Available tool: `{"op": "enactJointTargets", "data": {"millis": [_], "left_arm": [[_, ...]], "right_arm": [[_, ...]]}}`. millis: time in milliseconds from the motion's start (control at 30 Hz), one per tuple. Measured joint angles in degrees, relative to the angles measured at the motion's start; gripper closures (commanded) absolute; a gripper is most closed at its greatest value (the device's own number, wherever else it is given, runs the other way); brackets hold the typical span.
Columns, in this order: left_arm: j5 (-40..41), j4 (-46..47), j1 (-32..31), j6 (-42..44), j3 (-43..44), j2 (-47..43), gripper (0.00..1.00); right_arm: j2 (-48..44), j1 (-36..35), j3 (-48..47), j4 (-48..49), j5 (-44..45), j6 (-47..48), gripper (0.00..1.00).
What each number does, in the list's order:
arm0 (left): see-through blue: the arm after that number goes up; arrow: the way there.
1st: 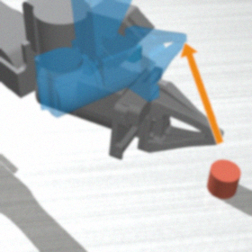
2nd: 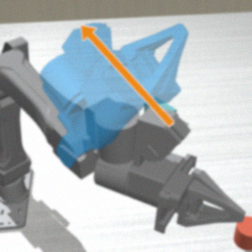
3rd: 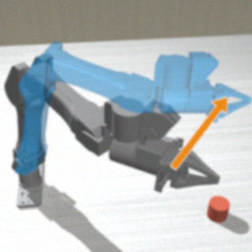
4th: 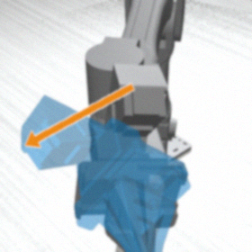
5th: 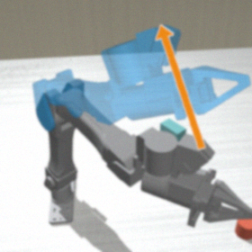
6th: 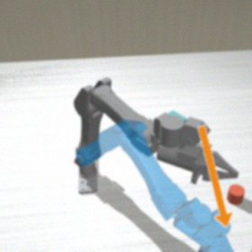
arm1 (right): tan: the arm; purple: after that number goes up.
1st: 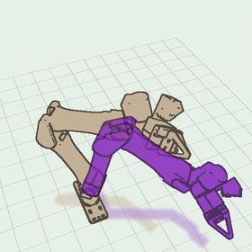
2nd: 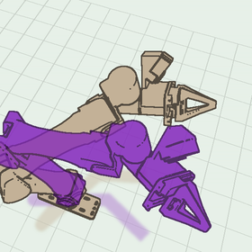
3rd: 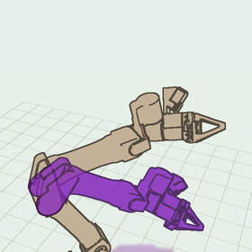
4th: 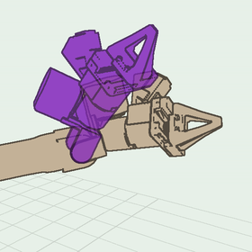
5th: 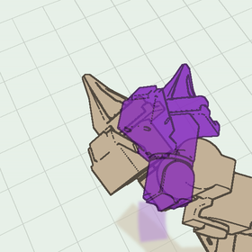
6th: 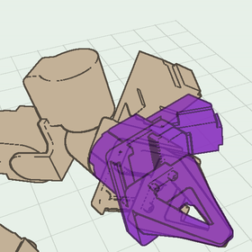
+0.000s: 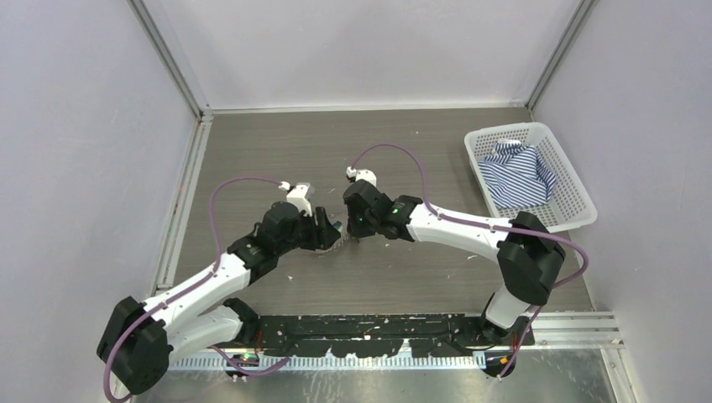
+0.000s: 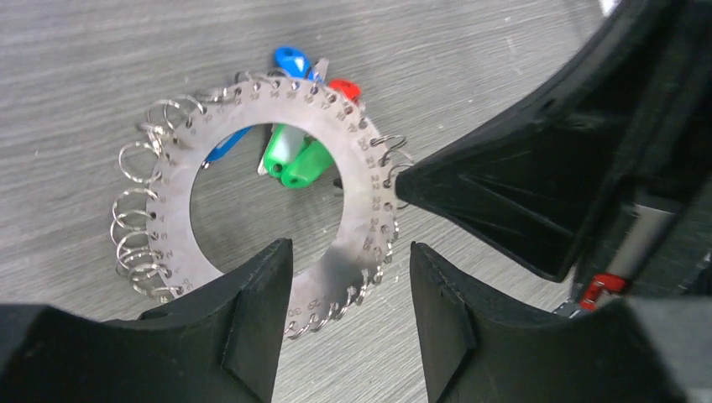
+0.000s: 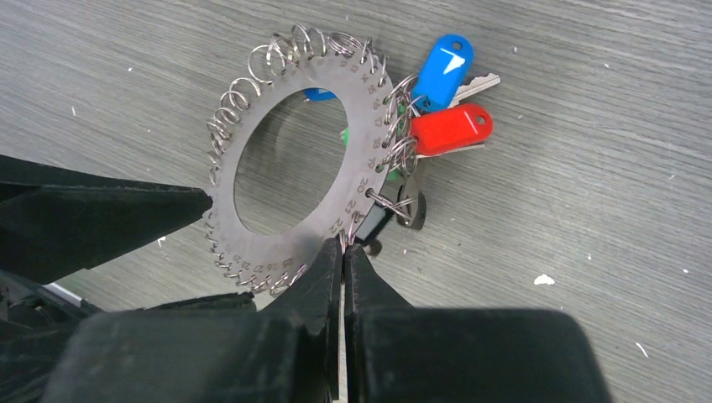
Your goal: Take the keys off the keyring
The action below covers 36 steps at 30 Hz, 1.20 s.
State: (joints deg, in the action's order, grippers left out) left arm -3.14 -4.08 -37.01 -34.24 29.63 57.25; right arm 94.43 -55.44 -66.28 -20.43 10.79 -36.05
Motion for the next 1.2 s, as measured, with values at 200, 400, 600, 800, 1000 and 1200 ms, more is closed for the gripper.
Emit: {"op": "enactJointTargets", "data": {"millis": [200, 400, 600, 800, 1000, 1200], "left_arm": [[-2.6, 3.5, -0.5, 3.3, -0.2, -3.3, 0.4], [-3.9, 5.2, -2.3, 5.7, -0.5, -2.9, 0.36], [-4.1, 7.4, -3.9, 6.9, -2.0, -1.2, 0.28], [-3.7, 9.2, -5.4, 7.8, -2.3, 1.6, 0.25], [-1.7, 10.9, -6.8, 9.0, -2.3, 4.6, 0.33], [0.5, 11.2, -8.0, 9.8, -2.3, 6.8, 0.49]], "right_arm": [[-0.5, 0.9, -1.0, -3.2, -2.3, -0.1, 0.99], [-1.1, 2.6, -2.1, -6.5, -4.5, -0.7, 0.99], [-2.5, 4.8, -2.2, -7.1, -7.8, -2.3, 0.99], [-3.2, 5.8, -2.2, -7.2, -10.5, -3.5, 0.99], [-3.5, 5.8, -2.2, -7.3, -12.2, -4.0, 0.99], [-4.6, 6.1, -2.2, -7.4, -12.5, -4.4, 0.99]]}}
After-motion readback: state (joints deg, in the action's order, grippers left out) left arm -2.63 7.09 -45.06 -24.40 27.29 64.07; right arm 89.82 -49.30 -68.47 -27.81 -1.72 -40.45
